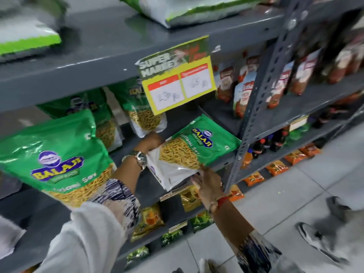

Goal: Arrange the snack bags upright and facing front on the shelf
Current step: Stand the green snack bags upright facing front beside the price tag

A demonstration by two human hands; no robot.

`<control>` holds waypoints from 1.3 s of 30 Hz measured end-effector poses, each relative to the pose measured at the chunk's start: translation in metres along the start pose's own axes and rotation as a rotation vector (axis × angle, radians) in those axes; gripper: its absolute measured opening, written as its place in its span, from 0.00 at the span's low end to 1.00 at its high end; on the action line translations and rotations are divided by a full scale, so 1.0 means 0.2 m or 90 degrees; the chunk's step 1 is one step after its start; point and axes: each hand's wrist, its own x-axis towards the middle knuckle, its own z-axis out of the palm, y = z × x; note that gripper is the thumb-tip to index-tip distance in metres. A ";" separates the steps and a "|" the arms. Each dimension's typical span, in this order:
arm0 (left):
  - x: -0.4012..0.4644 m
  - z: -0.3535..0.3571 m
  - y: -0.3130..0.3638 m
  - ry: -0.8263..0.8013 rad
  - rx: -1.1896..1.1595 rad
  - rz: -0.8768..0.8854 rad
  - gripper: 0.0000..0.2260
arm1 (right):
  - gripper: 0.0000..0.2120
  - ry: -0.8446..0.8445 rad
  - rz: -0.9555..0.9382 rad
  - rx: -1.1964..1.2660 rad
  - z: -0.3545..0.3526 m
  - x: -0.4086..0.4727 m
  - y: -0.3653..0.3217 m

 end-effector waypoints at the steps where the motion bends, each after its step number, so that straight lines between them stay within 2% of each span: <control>1: 0.00 -0.01 0.03 -0.004 -0.028 0.019 0.20 | 0.18 -0.002 0.012 0.011 -0.01 0.02 -0.01; 4: -0.01 0.02 0.07 0.006 -0.126 -0.023 0.14 | 0.18 -0.007 0.022 0.033 -0.03 0.03 -0.02; 8: -0.10 0.07 0.04 0.069 -0.097 -0.039 0.10 | 0.10 -0.062 -0.024 0.023 -0.08 0.01 -0.03; 10: -0.20 0.10 0.04 0.093 -0.137 -0.069 0.09 | 0.11 -0.038 -0.036 0.012 -0.09 0.01 -0.07; 13: -0.35 0.15 0.04 0.127 -0.213 -0.107 0.10 | 0.13 0.030 -0.030 -0.014 -0.11 0.02 -0.10; 16: -0.52 0.22 0.03 0.188 -0.307 -0.131 0.11 | 0.16 0.030 -0.065 -0.085 -0.17 -0.01 -0.09; 18: -0.62 0.26 0.01 0.210 -0.375 -0.144 0.11 | 0.13 -0.002 -0.092 -0.114 -0.20 -0.08 -0.09; 20: -0.73 0.28 0.00 0.238 -0.417 -0.146 0.11 | 0.06 -0.052 -0.134 -0.123 -0.24 -0.16 -0.10; 23: -0.92 0.29 -0.01 0.252 -0.482 -0.129 0.15 | 0.09 -0.121 -0.188 -0.142 -0.29 -0.27 -0.10; 25: -1.05 0.30 0.00 0.261 -0.513 -0.116 0.17 | 0.07 -0.123 -0.205 -0.140 -0.32 -0.34 -0.08; 28: -1.18 0.32 0.00 0.306 -0.532 -0.080 0.12 | 0.09 -0.116 -0.230 -0.150 -0.35 -0.43 -0.07; 31: -1.23 0.33 -0.02 0.353 -0.544 -0.070 0.13 | 0.15 -0.130 -0.254 -0.149 -0.36 -0.47 -0.05; 34: -1.24 0.34 -0.01 0.347 -0.575 -0.071 0.15 | 0.11 -0.119 -0.270 -0.147 -0.35 -0.47 -0.05; 37: -1.20 0.33 0.01 0.346 -0.617 -0.109 0.09 | 0.04 -0.105 -0.296 -0.134 -0.29 -0.43 -0.06; 39: -1.15 0.32 0.02 0.360 -0.645 -0.139 0.09 | 0.07 -0.111 -0.315 -0.132 -0.23 -0.38 -0.07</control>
